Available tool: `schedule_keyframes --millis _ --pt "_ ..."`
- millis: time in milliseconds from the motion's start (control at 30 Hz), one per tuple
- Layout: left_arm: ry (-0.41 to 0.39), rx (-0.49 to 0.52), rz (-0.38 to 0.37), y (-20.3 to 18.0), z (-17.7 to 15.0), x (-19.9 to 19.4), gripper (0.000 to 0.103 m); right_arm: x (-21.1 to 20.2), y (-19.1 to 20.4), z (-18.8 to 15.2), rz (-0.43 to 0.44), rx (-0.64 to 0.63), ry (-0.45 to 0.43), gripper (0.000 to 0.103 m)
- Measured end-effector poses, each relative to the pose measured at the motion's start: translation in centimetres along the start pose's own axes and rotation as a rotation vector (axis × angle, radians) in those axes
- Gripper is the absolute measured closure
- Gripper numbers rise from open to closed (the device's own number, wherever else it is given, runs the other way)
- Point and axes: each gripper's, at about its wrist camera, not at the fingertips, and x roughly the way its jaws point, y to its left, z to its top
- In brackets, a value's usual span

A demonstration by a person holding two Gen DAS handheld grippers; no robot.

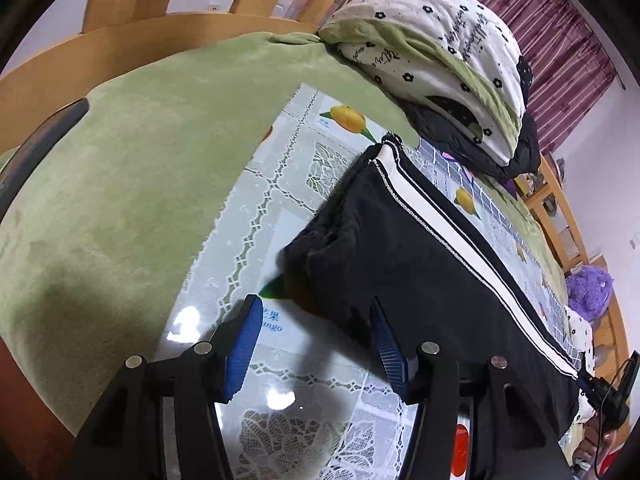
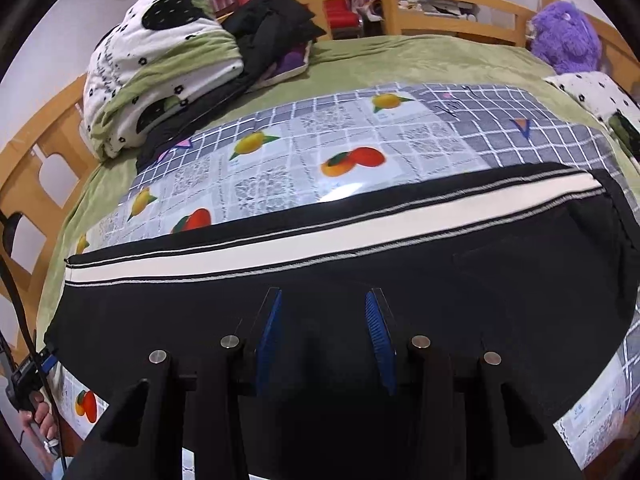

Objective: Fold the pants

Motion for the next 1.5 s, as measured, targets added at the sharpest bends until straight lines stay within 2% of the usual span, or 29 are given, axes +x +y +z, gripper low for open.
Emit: schedule_keyframes --millis 133,267,333,467,567,633,733,800,900,1033,1133,1267,1367,1500 --pt "0.014 0.023 -0.038 -0.1 -0.4 0.0 0.05 -0.1 -0.8 -0.4 -0.004 0.018 -0.001 0.06" --pt "0.021 -0.046 -0.1 -0.1 0.3 1.0 0.05 0.3 -1.1 -0.8 0.004 0.029 0.0 0.061" --pt "0.02 -0.071 -0.106 -0.3 0.7 1.8 0.05 0.6 -1.0 -0.9 0.01 0.031 0.006 0.06" --pt "-0.01 -0.101 -0.055 -0.9 1.6 3.0 0.05 1.0 -1.1 -1.4 0.012 0.017 0.017 0.061" --pt "-0.017 -0.115 0.019 -1.9 2.2 3.6 0.053 1.2 -1.7 -1.6 0.015 0.023 0.023 0.061" --pt "-0.025 -0.074 0.108 -2.8 2.5 3.6 0.077 1.3 -2.4 -1.7 0.023 0.039 0.026 0.061" --pt "-0.058 0.018 0.164 -5.2 3.0 2.5 0.086 1.2 -3.3 -1.9 0.043 0.066 0.021 0.06" --pt "-0.109 0.123 0.219 -8.3 3.4 0.8 0.088 0.7 -3.9 -2.1 0.056 0.075 0.007 0.06" --pt "-0.171 0.244 0.23 -13.5 4.0 -1.7 0.089 -0.6 -4.9 -2.2 0.083 0.083 -0.024 0.06" --pt "-0.231 0.42 0.203 -22.0 3.2 -4.1 0.09 -2.5 -6.4 -2.3 0.109 0.093 -0.063 0.061" --pt "-0.242 0.527 0.149 -28.4 1.3 -4.8 0.09 -3.7 -7.8 -2.4 0.1 0.08 -0.08 0.06" --pt "-0.19 0.631 0.058 -36.9 -3.2 -3.9 0.091 -5.4 -10.1 -3.1 0.068 0.056 -0.101 0.061" --pt "-0.124 0.68 -0.009 -41.4 -7.2 -2.3 0.091 -6.5 -12.0 -3.9 0.064 0.055 -0.102 0.06" --pt "-0.028 0.743 -0.088 -45.1 -12.3 0.2 0.091 -6.7 -14.6 -5.1 0.056 0.095 -0.076 0.06"
